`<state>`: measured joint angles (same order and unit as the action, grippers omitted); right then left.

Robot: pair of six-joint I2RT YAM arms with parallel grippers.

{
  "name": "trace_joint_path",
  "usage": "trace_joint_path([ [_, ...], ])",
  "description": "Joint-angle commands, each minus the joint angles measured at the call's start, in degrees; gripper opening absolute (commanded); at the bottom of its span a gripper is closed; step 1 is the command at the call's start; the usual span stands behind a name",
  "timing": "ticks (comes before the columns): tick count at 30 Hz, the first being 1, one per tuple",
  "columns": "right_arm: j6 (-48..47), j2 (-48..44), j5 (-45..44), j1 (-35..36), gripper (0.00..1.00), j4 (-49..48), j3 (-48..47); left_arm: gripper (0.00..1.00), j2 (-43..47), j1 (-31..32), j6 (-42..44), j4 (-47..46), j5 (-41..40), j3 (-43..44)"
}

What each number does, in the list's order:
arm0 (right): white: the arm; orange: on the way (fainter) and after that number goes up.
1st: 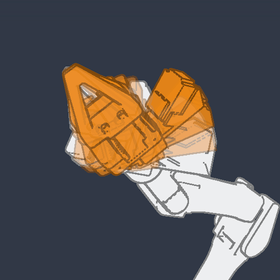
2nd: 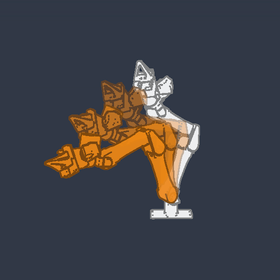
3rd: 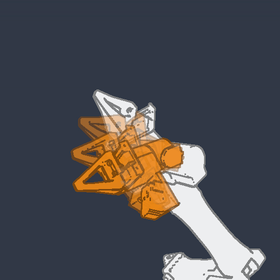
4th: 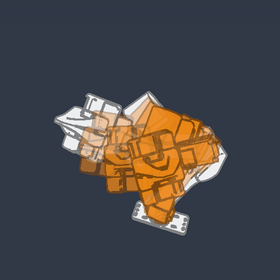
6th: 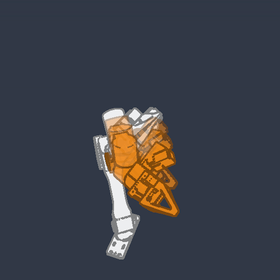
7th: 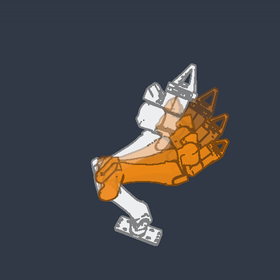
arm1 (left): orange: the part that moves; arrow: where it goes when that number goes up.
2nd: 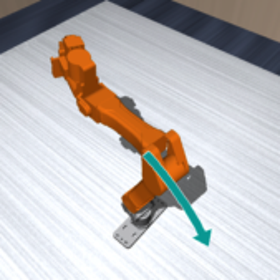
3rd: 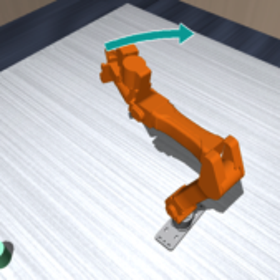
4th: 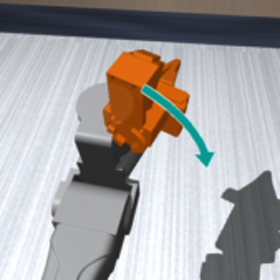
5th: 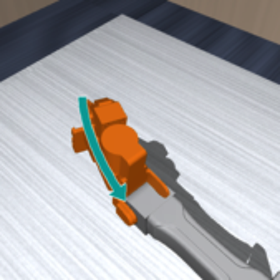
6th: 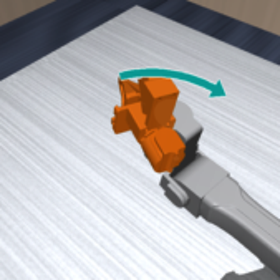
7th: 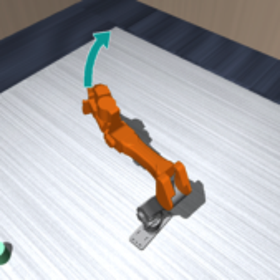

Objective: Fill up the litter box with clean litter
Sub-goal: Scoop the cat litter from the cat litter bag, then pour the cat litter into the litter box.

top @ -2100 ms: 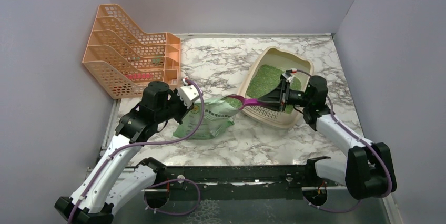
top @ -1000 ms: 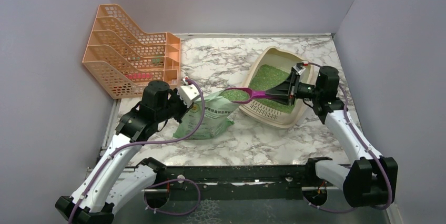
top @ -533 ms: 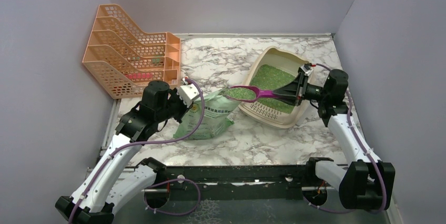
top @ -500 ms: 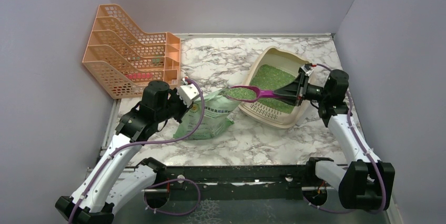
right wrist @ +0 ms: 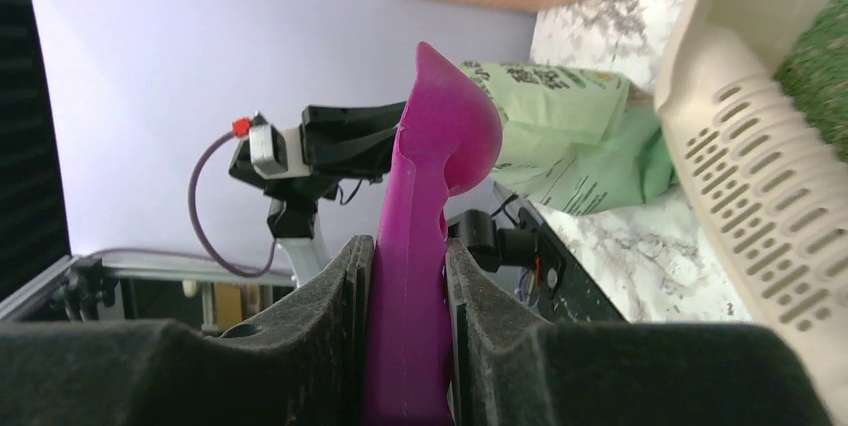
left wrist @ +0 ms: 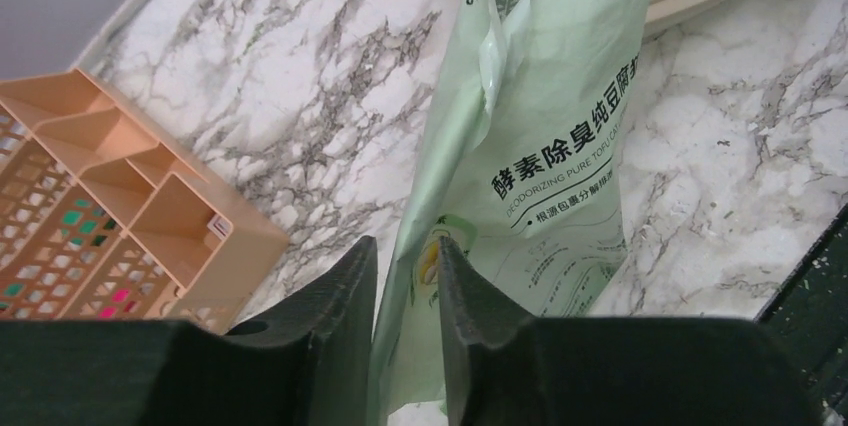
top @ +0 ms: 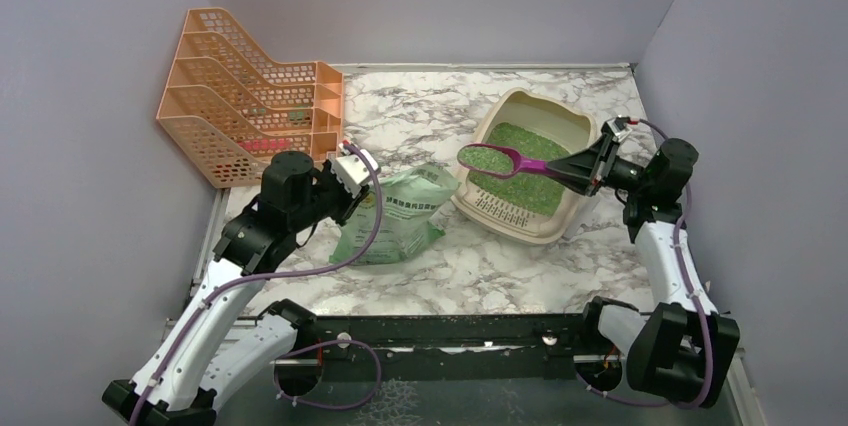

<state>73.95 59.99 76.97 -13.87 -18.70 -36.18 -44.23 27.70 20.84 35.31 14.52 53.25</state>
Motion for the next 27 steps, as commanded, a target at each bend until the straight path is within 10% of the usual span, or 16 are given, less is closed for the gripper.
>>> trace_joint_path([
  [1,0.58,-1.18,3.0,-5.07,0.01,-4.69,1.47,0.32,1.25,-0.19,0.0,-3.38,-0.45,1.88],
  [14,-2.16,1.13,0.11,-17.27,0.01,-6.45,6.52,0.53,1.97,-0.19,0.45,-3.86,-0.77,2.28],
  [27,-25.53,0.63,-15.85,-17.62,0.01,23.4,0.14,0.66,2.99,-0.19,-0.46,-5.44,-1.78,2.37],
])
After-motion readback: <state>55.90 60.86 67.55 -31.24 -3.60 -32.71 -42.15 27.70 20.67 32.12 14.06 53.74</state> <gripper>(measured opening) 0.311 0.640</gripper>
